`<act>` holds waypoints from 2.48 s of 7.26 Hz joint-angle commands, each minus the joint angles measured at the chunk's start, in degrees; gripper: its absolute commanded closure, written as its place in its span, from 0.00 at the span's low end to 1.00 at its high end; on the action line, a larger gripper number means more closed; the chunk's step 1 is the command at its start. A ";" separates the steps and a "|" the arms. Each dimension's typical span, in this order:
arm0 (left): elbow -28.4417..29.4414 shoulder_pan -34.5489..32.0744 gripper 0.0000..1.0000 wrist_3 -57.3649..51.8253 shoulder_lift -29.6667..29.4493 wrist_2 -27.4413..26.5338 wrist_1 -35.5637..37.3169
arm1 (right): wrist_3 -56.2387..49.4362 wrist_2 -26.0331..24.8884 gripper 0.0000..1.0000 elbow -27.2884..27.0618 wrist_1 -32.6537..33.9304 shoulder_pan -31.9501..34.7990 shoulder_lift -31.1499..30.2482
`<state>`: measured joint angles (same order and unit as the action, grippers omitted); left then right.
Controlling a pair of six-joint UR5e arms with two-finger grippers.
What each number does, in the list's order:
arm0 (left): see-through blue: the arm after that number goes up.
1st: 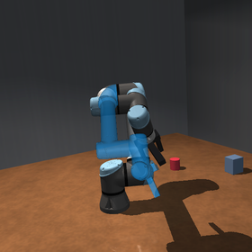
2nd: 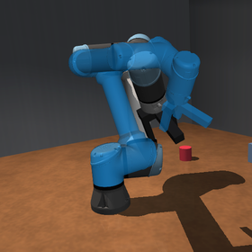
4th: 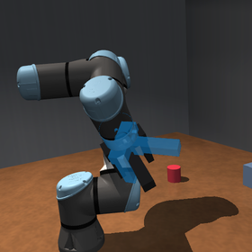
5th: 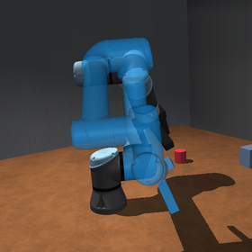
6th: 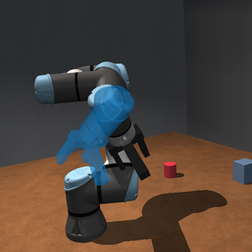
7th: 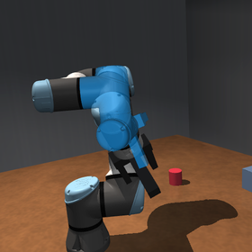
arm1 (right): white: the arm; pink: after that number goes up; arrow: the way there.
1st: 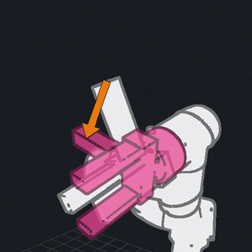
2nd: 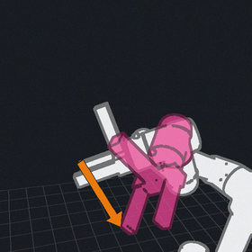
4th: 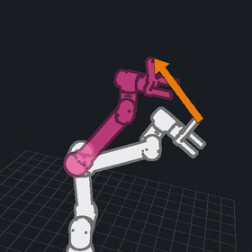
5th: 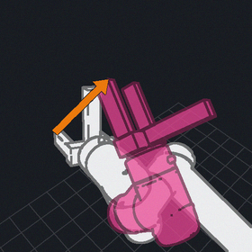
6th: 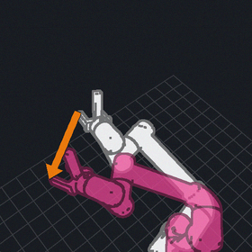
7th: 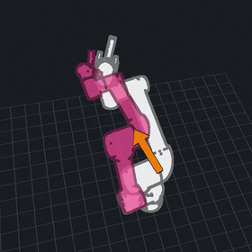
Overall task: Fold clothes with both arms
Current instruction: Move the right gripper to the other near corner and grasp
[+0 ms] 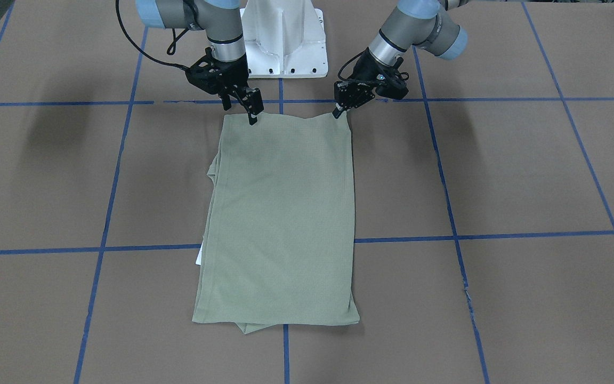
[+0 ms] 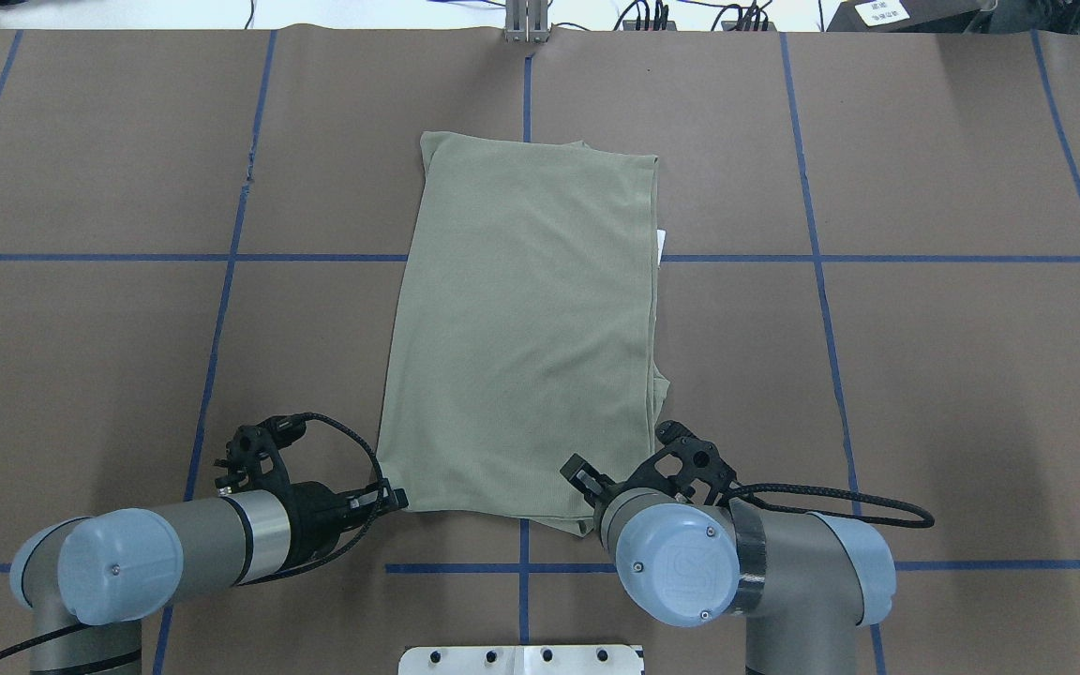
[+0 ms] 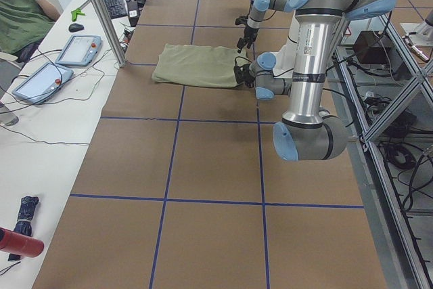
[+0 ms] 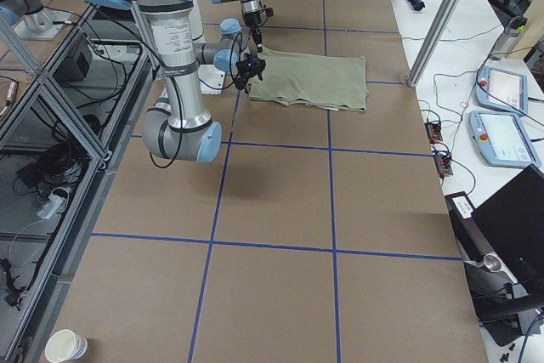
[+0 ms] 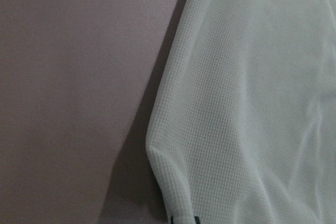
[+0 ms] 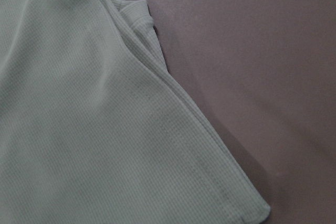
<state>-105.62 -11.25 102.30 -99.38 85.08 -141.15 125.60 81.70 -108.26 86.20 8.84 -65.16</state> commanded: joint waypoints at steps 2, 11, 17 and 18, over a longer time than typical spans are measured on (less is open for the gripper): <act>-0.02 0.00 1.00 0.00 -0.02 0.00 0.00 | -0.09 -1.63 0.05 0.68 -0.41 -0.05 0.47; -0.90 0.00 1.00 0.00 0.15 0.00 -0.09 | 0.52 -2.25 0.32 2.44 -0.33 -0.14 2.32; -2.56 -0.09 1.00 -0.52 0.15 0.87 0.26 | -0.26 -1.81 1.00 -0.09 0.54 0.64 2.85; -5.79 -0.87 1.00 -0.61 0.67 6.01 0.87 | -0.53 -0.15 1.00 -4.72 3.07 1.61 2.32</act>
<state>-108.69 -11.55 101.91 -99.10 86.88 -140.86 125.53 80.10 -108.74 87.06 9.50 -62.40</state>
